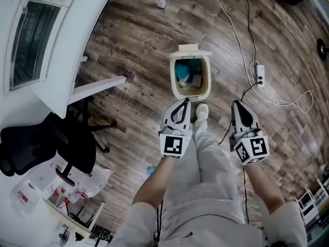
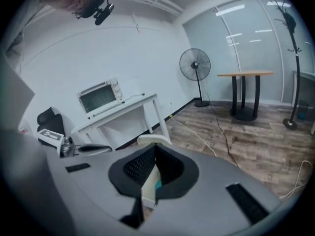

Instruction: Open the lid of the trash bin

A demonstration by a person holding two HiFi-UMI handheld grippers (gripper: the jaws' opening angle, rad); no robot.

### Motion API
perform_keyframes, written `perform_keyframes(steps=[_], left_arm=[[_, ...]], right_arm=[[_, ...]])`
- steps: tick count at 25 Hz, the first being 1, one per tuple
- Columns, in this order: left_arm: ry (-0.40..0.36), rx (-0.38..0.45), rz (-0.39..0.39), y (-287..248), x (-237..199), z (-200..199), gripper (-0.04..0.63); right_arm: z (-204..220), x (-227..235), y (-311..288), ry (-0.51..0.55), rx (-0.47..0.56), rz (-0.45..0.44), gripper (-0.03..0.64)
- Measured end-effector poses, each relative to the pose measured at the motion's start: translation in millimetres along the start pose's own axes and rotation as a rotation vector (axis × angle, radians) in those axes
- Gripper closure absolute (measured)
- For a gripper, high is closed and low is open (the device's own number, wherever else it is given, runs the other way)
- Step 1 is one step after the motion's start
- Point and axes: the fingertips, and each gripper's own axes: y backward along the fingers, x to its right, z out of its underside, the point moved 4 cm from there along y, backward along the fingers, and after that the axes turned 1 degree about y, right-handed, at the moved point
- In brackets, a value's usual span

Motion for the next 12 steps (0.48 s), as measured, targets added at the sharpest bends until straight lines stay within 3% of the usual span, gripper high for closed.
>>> perform_keyframes(steps=[5,10,12], left_arm=[[0.048,0.129,-0.101,69.0,-3.0,-118.3,0.595],[-0.136,0.231,-0.189,143.0,-1.7,-202.1,0.595],[-0.142,0.308,-0.212,164.2,1.4,-230.4,0.595]], right_arm=[[-85.0,5.2,56.4,-0.008,0.12,0.001,0.6],[-132.0,-7.4,96.8,-0.001,0.209,-0.024,0.6],[-143.8,-14.9,103.5,0.018,0.228,-0.04,0.6]])
